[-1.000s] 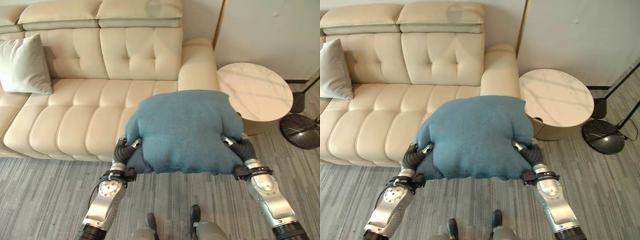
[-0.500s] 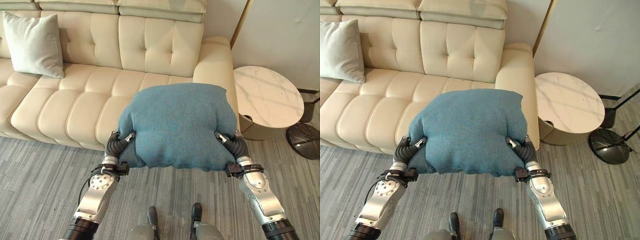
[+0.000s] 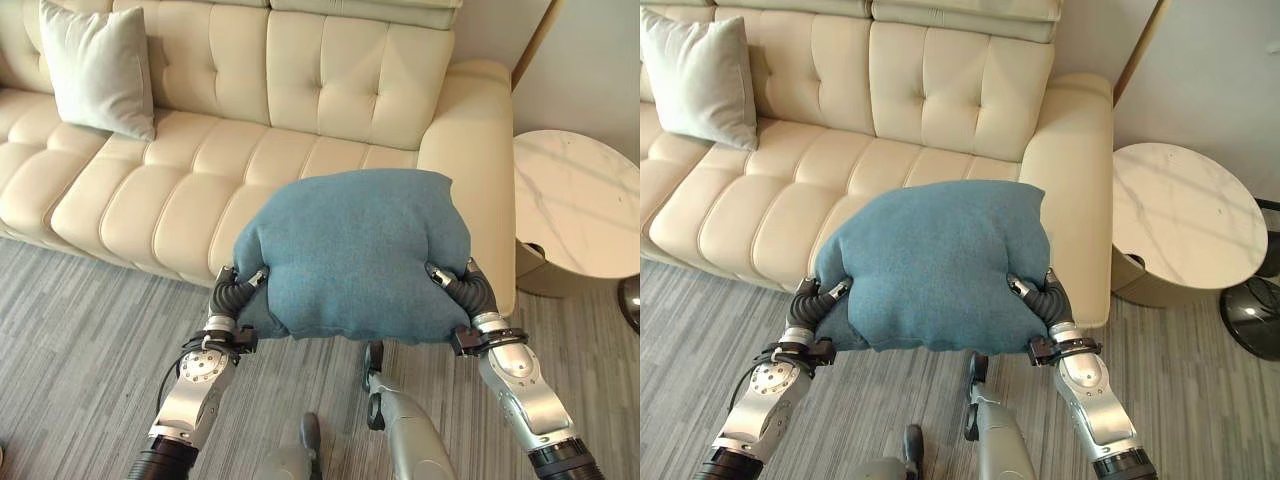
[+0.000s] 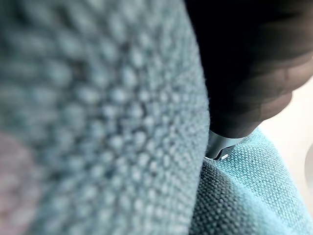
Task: Pick up all the scattered cushions and arrange them neatly on the sofa.
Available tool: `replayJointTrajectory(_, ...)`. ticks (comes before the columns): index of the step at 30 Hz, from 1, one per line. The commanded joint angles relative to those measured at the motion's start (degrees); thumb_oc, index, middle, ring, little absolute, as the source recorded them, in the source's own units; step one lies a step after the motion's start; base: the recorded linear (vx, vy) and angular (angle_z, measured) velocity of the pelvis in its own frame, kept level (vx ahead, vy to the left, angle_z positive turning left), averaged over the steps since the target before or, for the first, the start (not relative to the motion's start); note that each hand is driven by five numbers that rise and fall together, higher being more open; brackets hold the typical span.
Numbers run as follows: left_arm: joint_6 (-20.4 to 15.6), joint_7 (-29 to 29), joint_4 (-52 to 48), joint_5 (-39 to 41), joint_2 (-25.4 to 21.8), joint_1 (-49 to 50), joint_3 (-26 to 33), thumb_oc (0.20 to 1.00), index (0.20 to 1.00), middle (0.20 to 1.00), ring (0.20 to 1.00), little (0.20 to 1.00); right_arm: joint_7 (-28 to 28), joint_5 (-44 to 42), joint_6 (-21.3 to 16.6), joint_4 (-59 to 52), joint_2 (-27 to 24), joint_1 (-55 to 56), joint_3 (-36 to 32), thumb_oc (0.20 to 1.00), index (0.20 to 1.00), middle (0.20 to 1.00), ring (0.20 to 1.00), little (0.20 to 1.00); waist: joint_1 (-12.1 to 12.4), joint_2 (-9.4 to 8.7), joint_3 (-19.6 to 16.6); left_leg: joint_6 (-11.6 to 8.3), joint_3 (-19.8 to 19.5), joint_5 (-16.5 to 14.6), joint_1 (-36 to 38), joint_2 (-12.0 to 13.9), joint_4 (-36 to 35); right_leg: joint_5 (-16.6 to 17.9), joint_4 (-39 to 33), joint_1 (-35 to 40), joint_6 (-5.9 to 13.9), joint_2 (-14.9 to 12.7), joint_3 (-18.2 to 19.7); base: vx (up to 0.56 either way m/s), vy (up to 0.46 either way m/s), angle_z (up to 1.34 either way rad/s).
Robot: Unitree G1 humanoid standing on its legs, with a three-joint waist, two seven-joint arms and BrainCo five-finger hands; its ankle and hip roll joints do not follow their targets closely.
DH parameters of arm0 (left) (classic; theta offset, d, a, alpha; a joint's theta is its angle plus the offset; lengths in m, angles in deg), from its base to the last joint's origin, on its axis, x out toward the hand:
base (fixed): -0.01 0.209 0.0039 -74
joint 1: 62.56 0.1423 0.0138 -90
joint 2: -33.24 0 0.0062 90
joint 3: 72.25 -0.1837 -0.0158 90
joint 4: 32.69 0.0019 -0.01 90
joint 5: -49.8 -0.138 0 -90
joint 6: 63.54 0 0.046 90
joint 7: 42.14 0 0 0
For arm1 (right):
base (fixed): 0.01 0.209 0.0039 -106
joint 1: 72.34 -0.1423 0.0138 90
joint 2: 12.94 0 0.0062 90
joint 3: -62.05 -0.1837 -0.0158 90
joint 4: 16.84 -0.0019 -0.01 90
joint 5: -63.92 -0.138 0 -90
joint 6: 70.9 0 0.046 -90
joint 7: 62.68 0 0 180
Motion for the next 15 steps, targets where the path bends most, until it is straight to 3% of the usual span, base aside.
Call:
replayJointTrajectory(1, -7.38, -4.2, -8.84, -1.89, 0.13, -4.41, -1.49, 0.2, 0.2, 0.2, 0.2, 0.2, -3.88, -2.24, -7.03, -9.44, 1.65, -2.38, 0.84, 0.2, 0.2, 0.2, 0.2, 0.2, -2.96, -0.04, -4.96, 0.67, 2.45, -4.0, 6.64, -4.27, 3.46, -1.15, -1.53, 3.38, -0.28, 1.94, 1.79, 0.43, -0.142, 0.2)
replayJointTrajectory(2, -7.6, -4.14, -8.89, -1.77, 0.44, -4.11, -1.1, 0.2, 0.2, 0.2, 0.2, 0.2, -4.1, -2.6, -7.36, -9.18, 1.17, -1.56, 0.11, 0.2, 0.2, 0.2, 0.2, 0.2, -3.38, 0.87, -5.63, -1.43, 3.58, -1.56, 6.88, -2.38, 5.0, -1.58, -0.54, 4.09, -0.79, 2.0, 0.63, 0.32, -0.153, 0.29)
replayJointTrajectory(6, -7.67, -4.43, -8.71, -0.64, 0.71, -3.16, -0.51, 0.2, 0.2, 0.2, 0.2, 0.2, -3.64, -3.13, -7.41, -8.71, -0.37, -0.61, -1.38, 0.2, 0.2, 0.2, 0.2, 0.2, -4.33, 1.4, -6.81, -5.09, 7.71, 7.53, 1.53, 2.53, 18.37, -4.72, -1.33, 8.87, -3.32, 3.06, -0.24, 0.3, -0.153, 0.41)
replayJointTrajectory(7, -7.56, -4.46, -8.25, -0.3, 0.82, -3.23, -0.57, 0.2, 0.2, 0.2, 0.2, 0.2, -3.26, -2.79, -7.33, -8.4, -0.99, -0.62, -1.76, 0.2, 0.2, 0.2, 0.2, 0.2, -4.53, 0.88, -7.0, -4.49, 9.4, 7.49, -0.18, 4.21, 19.93, -6.4, -1.73, 10.55, -3.49, 3.11, 0.22, 0.26, -0.133, -0.17)
replayJointTrajectory(9, -7.35, -4.53, -7.45, -0.29, 1.1, -4.01, -0.93, 0.2, 0.2, 0.2, 0.2, 0.2, -2.79, -2.4, -7.28, -8.23, -1.56, -1.08, -2.07, 0.2, 0.2, 0.2, 0.2, 0.2, -3.59, -1.02, -6.57, -1.94, 13.63, 3.96, -4.56, 6.48, 20.78, -6.86, -2.53, 12.82, -3.65, 2.2, 0.96, 0.22, -0.059, -0.33)
replayJointTrajectory(11, -6.87, -4.34, -7.32, -1.25, 0.75, -4.2, -0.79, 0.2, 0.2, 0.2, 0.2, 0.2, -2.15, -1.54, -7.26, -8.12, -1.69, -1.77, -2.28, 0.2, 0.2, 0.2, 0.2, 0.2, -2.65, -2.9, -6.1, -1.29, 14.21, 1.91, -8.39, 7.42, 18.46, -7.3, -2.96, 14.75, -3.21, 1.29, 2.41, 0.22, 0.038, -0.42)
replayJointTrajectory(12, -6.78, -3.99, -7.38, -1.63, 0.6, -4.23, -0.5, 0.2, 0.2, 0.2, 0.2, 0.2, -2.0, -1.4, -7.18, -7.91, -1.63, -2.23, -2.08, 0.2, 0.2, 0.2, 0.2, 0.2, -2.03, -3.6, -5.67, -1.66, 13.6, 2.51, -10.39, 8.31, 17.04, -7.53, -3.1, 15.81, -3.22, 1.05, 3.63, 0.2, 0.077, -0.18)
replayJointTrajectory(15, -7.03, -2.75, -7.4, -2.41, 0.48, -4.09, 0.38, 0.2, 0.2, 0.2, 0.2, 0.2, -1.37, -1.14, -7.06, -7.11, -1.32, -2.76, -1.88, 0.2, 0.2, 0.2, 0.2, 0.2, -0.55, -3.83, -4.97, -4.15, 10.06, 8.73, -11.71, 10.62, 9.23, -8.25, -3.65, 18.78, -3.11, 1.8, 6.71, 0.19, 0.112, -0.68)
